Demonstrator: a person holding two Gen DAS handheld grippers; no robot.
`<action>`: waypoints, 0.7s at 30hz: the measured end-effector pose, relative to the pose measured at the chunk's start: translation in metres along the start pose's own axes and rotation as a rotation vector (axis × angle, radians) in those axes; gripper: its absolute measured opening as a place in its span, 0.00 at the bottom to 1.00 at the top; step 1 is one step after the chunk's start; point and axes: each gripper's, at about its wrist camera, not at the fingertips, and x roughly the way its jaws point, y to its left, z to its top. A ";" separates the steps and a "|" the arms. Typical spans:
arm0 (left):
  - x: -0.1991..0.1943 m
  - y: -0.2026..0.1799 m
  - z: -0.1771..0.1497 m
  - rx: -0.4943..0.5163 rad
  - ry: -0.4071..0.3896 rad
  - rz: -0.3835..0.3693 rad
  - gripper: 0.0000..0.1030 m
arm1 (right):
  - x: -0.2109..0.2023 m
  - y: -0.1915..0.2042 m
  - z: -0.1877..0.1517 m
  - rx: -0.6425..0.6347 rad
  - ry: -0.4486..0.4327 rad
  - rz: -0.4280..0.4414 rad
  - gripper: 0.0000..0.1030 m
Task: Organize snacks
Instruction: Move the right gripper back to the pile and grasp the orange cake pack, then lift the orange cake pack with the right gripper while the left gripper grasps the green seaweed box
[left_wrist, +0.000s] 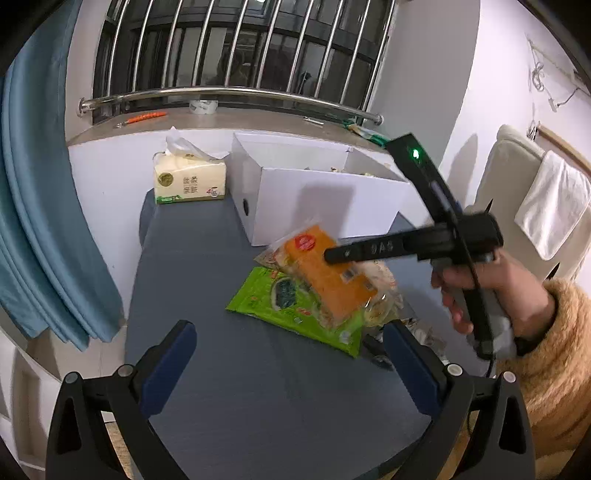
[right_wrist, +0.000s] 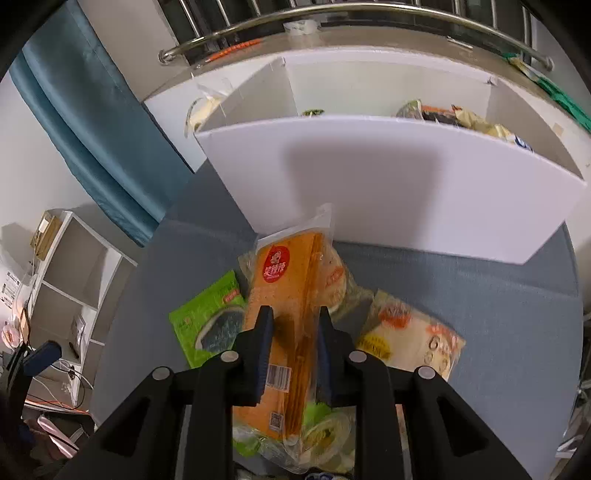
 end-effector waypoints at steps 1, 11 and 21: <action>0.000 -0.001 0.000 -0.006 -0.001 -0.011 1.00 | 0.001 0.001 0.002 -0.011 0.000 -0.003 0.26; -0.002 0.005 -0.003 -0.009 0.003 0.001 1.00 | 0.019 0.011 0.005 -0.030 0.027 -0.042 0.97; -0.003 0.006 -0.008 -0.006 0.008 0.015 1.00 | 0.054 0.047 -0.006 -0.134 0.136 -0.116 0.93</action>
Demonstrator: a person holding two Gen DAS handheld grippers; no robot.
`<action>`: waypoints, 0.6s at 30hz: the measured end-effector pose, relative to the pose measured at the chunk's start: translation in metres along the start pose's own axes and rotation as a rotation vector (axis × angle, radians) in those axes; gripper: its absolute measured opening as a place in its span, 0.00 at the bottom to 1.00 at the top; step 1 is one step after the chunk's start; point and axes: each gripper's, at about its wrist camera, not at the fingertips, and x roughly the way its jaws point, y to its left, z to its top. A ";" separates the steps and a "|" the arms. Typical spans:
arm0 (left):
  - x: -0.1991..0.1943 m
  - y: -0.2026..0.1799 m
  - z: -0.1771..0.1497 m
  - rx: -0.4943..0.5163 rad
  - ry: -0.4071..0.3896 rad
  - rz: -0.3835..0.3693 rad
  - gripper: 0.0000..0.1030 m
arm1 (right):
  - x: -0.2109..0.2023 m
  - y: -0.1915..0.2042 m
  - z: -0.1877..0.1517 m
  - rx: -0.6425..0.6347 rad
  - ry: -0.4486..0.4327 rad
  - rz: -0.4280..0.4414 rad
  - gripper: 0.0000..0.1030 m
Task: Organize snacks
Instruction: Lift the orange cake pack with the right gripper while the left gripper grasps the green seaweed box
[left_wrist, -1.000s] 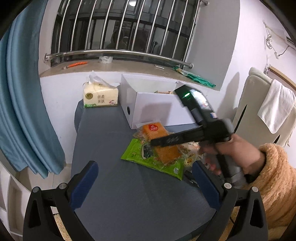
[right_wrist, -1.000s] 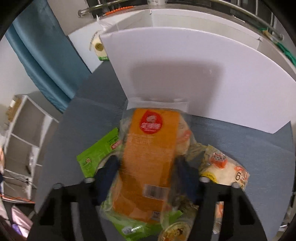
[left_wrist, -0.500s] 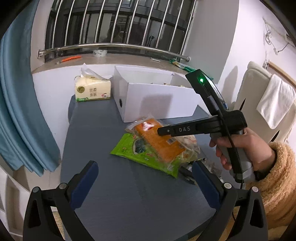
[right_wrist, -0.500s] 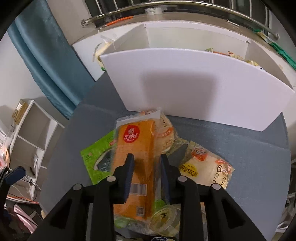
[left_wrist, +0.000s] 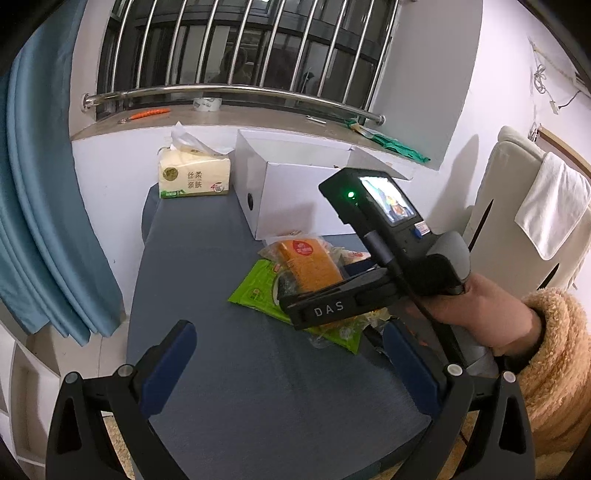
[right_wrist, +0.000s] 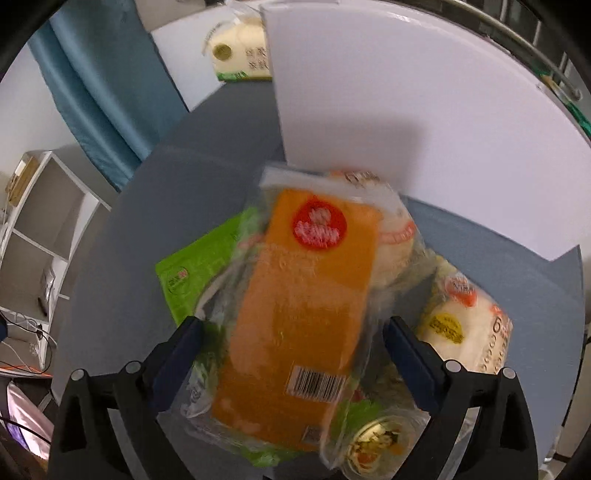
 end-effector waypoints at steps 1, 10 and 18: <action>0.000 0.001 -0.001 -0.001 0.001 0.003 1.00 | -0.003 0.001 -0.001 -0.014 -0.007 0.002 0.85; 0.005 0.004 -0.004 -0.014 0.022 0.010 1.00 | -0.038 -0.016 -0.014 -0.005 -0.092 0.058 0.60; 0.041 -0.004 -0.003 -0.055 0.123 -0.057 1.00 | -0.112 -0.085 -0.032 0.153 -0.274 0.182 0.60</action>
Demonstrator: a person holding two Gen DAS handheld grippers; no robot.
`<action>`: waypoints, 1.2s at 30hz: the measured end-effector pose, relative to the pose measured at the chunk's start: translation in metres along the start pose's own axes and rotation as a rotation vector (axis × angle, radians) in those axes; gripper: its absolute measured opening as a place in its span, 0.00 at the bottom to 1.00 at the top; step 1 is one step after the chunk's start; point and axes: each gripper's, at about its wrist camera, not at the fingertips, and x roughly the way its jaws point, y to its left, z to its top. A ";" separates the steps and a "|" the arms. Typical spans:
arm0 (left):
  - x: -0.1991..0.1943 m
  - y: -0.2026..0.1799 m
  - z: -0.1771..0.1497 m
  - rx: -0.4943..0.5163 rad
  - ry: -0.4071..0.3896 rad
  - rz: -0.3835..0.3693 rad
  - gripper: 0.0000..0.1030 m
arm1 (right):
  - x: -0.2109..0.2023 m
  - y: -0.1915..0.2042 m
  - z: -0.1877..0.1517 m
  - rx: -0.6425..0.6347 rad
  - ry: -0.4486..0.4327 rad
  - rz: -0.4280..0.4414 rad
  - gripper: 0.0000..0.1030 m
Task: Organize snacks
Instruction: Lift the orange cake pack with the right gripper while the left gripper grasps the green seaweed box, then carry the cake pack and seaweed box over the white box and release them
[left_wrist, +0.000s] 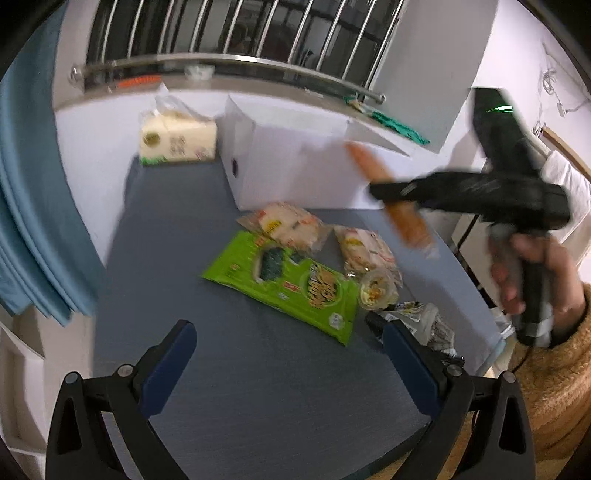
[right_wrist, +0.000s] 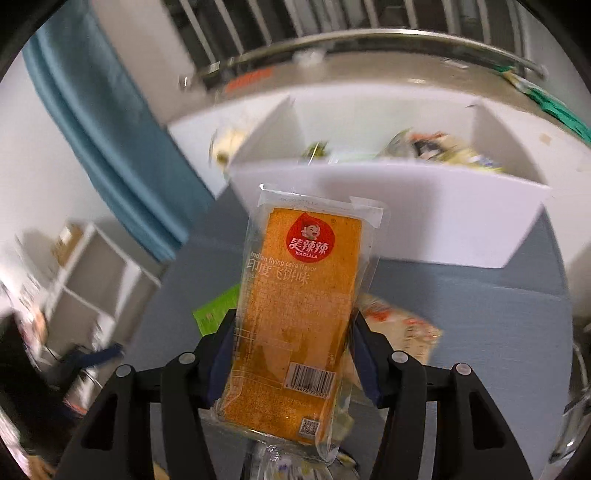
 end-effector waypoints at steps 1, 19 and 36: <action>0.009 0.000 0.001 -0.024 0.025 -0.013 1.00 | -0.012 -0.006 -0.001 0.009 -0.024 0.005 0.60; 0.129 -0.018 0.056 -0.132 0.179 0.255 1.00 | -0.054 -0.047 -0.039 0.087 -0.139 0.019 0.60; 0.059 -0.035 0.051 0.063 0.020 0.202 0.68 | -0.043 -0.047 -0.044 0.088 -0.144 0.027 0.61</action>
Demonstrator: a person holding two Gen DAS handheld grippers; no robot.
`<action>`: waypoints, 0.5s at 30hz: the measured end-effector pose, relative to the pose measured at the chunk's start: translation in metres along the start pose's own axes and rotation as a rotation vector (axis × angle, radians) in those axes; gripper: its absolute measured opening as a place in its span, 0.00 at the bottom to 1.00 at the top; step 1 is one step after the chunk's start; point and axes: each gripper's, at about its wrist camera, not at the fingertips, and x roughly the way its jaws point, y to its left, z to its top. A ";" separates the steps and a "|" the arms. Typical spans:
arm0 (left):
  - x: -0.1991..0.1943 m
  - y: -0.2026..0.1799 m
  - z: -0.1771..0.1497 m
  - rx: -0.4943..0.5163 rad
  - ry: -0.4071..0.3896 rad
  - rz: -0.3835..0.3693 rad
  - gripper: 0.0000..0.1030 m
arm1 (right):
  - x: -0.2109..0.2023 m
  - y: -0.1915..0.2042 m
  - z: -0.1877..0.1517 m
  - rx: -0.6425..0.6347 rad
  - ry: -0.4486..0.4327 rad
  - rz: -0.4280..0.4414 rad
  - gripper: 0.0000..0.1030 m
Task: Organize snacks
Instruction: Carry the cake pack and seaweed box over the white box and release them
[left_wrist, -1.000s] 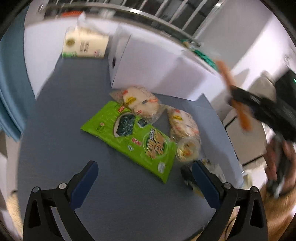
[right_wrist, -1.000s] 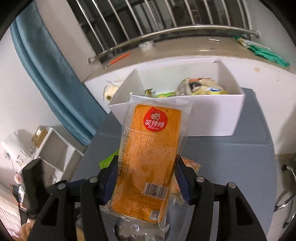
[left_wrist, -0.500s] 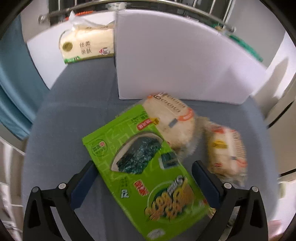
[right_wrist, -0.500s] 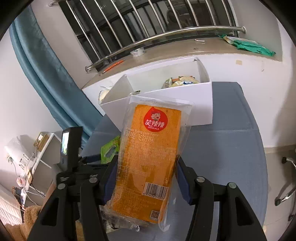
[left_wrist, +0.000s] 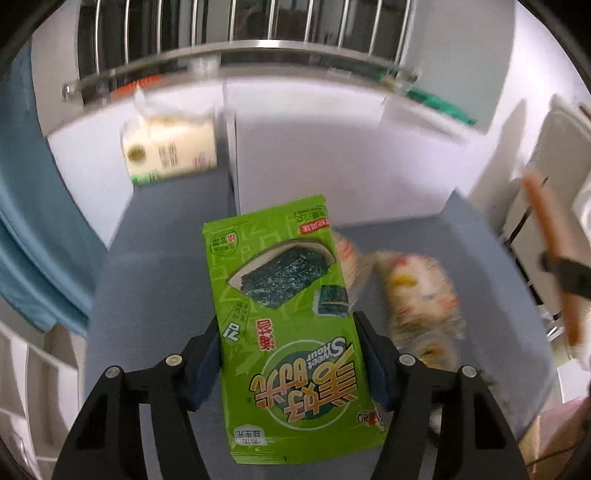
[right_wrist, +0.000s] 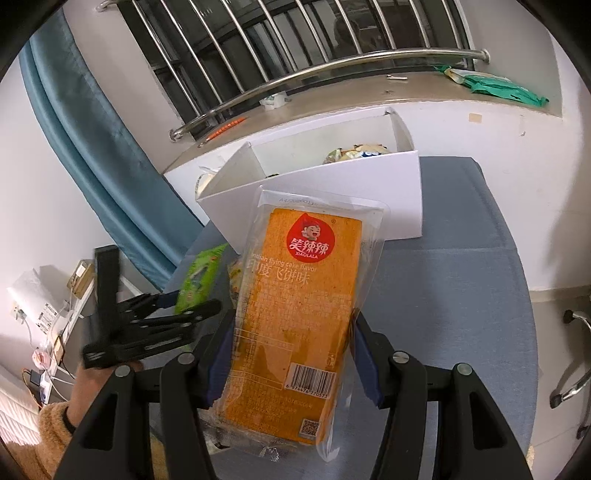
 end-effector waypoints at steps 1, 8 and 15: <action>-0.013 -0.003 0.005 0.015 -0.032 -0.018 0.68 | 0.000 0.001 0.002 -0.003 -0.006 0.004 0.61; -0.059 -0.009 0.075 0.063 -0.202 -0.100 0.68 | -0.005 0.007 0.046 -0.022 -0.081 -0.001 0.61; -0.027 -0.004 0.173 0.051 -0.212 -0.124 0.68 | 0.010 0.002 0.137 -0.048 -0.107 -0.035 0.61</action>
